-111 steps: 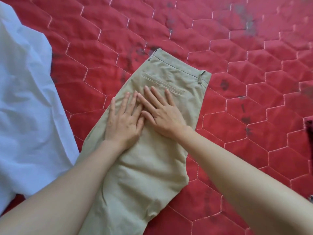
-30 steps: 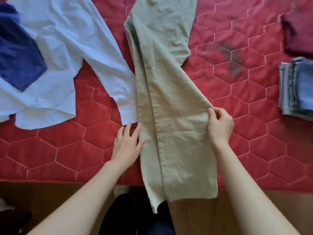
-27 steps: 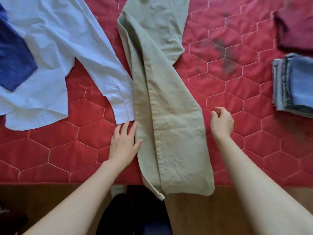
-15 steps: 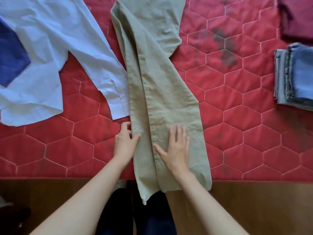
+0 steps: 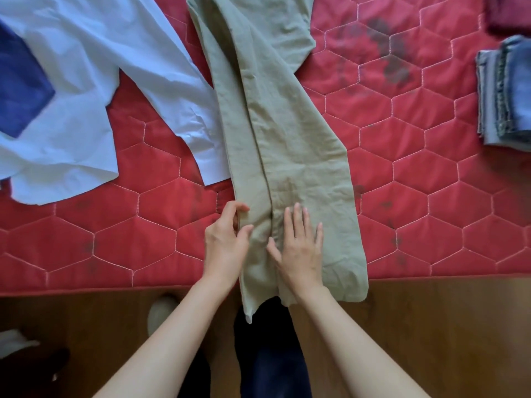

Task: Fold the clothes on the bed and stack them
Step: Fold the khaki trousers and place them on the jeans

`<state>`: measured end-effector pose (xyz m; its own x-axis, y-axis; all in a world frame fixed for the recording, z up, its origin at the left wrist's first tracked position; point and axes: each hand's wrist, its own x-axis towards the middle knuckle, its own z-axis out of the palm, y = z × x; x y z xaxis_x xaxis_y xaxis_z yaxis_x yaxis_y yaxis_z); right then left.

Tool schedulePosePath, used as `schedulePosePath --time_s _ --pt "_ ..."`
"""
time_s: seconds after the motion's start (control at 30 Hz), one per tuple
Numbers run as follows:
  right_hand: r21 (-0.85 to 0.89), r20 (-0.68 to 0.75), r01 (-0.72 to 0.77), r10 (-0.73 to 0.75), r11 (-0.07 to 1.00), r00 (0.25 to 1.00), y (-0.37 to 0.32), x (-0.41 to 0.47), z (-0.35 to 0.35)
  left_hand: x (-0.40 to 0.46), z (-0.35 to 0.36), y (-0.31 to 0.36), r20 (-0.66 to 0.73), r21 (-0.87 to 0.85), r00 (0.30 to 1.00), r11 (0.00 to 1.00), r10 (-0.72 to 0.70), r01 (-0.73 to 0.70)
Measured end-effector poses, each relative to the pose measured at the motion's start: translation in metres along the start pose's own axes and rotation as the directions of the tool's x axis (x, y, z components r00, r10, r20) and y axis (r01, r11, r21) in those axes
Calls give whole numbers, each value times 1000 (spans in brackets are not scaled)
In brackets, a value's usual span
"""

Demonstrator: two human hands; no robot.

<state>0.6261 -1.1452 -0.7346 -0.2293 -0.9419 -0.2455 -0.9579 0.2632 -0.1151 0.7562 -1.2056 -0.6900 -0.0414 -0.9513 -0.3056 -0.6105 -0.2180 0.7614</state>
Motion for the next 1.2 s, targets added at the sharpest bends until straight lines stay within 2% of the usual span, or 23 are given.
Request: schedulePosePath --time_s 0.1,0.2,0.27,0.37,0.43,0.5,0.57,0.67,0.7,0.77,0.8,0.87,0.97,1.03,1.1,1.17,1.2 --pt "96 -91 22 -13 995 996 -6 -7 -5 -13 -28 -10 -16 -45 999 998 -34 33" --pt "153 -192 -51 80 987 978 -21 -12 -19 -14 -60 -34 21 -97 995 990 -100 102" --pt "203 -242 -151 199 967 949 -25 -11 -28 -10 -83 -51 23 -92 994 990 -106 107" --pt "304 -290 -407 491 861 822 -11 -5 -47 -3 -121 -79 17 -87 992 988 -127 128" --pt "314 -336 -503 590 805 734 6 1 -62 4 -147 -99 20 -63 989 987 -147 148" --pt "289 -323 -586 653 757 685 14 8 -75 12 -165 -117 33 -8 985 986 -166 167" --pt "232 -334 -580 624 781 707 1 8 -77 20 -177 -133 64 49 981 983 -182 179" --pt "177 -369 -385 424 906 827 -57 -9 -59 24 -184 -152 123 102 977 982 -173 161" --pt "196 -318 -322 370 926 873 -81 -17 -45 23 -185 -157 144 106 973 980 -180 165" --pt "336 -92 -301 349 893 933 -129 -34 -15 22 -185 -166 183 96 961 977 -207 192" --pt "406 20 -337 361 849 932 -149 -41 -1 21 -186 -170 202 83 955 975 -218 205" --pt "513 120 -430 434 743 893 -179 -51 18 19 -186 -178 229 61 945 973 -232 224" --pt "635 257 -605 608 480 751 -203 -52 23 14 -187 -184 240 53 941 971 -239 233" --pt "666 331 -642 621 380 710 -209 -51 16 11 -192 -180 237 10 946 974 -222 226" --pt "766 254 -534 594 359 764 -214 -58 1 8 -202 -174 207 -94 958 971 -196 219" --pt "871 73 -331 569 364 819 -216 -73 -14 5 -215 -170 150 -206 977 962 -152 181" --pt "879 23 -286 565 382 825 -217 -82 -17 1 -220 -169 130 -227 983 961 -133 160"
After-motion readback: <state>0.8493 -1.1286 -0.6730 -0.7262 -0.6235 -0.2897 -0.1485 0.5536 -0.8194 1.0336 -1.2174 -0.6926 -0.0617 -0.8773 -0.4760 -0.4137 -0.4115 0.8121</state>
